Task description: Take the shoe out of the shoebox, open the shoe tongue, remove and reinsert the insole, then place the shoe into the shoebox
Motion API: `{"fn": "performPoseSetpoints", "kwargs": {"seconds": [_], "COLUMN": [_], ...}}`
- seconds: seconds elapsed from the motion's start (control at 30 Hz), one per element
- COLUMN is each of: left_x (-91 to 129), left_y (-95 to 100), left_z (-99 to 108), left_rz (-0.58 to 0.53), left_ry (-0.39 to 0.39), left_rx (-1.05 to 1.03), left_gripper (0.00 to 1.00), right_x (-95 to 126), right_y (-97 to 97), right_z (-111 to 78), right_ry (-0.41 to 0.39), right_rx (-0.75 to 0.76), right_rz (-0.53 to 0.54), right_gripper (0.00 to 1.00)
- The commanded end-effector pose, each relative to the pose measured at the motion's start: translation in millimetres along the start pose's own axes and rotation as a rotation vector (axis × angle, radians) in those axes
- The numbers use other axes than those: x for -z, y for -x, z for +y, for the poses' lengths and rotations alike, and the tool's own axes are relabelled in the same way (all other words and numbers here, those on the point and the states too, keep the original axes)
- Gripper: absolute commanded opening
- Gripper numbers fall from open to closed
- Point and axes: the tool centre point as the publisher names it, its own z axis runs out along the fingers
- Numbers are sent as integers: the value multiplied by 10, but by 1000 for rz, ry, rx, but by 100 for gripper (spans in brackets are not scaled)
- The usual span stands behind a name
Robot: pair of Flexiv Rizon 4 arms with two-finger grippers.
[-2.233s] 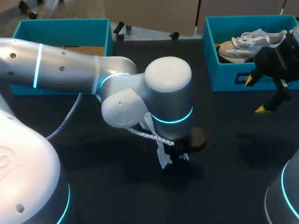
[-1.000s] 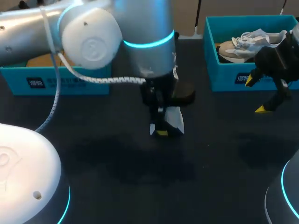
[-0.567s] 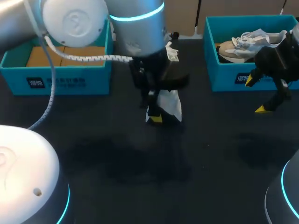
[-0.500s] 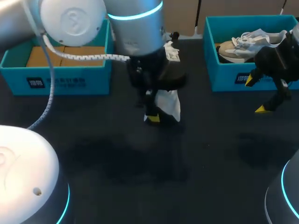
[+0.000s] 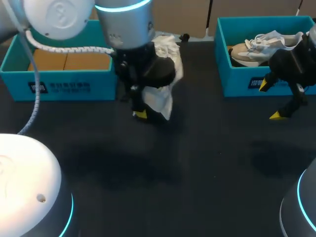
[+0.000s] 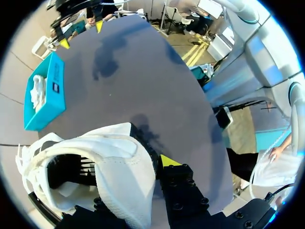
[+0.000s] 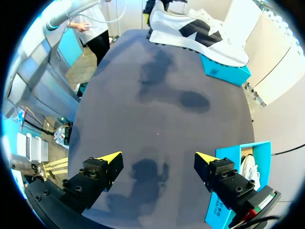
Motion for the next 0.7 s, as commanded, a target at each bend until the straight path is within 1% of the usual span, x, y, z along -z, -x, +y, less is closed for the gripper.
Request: {"fn": "performPoseSetpoints", "kwargs": {"seconds": [0.03, 0.13, 0.4, 0.63, 0.7], "left_x": [61, 96, 154, 112, 117], "left_y": [-63, -57, -112, -205, -220], "left_z": [365, 533, 1107, 1571, 1701], "left_rz": [-10, -16, -27, -10, -17], "left_ry": [-47, -50, -34, -18, -31], "left_rx": [13, 30, 84, 121, 144], "left_gripper": [0, 0, 0, 0, 0], "right_x": [-9, -9, -9, -9, -9], "right_y": [7, 7, 7, 7, 7], "right_z": [4, 4, 4, 4, 4], "right_ry": [-3, -3, -3, -3, -3], "right_rx": [0, 0, 0, 0, 0], "right_rz": [1, 1, 1, 1, 1], "right_gripper": [100, 100, 100, 100, 100]}}
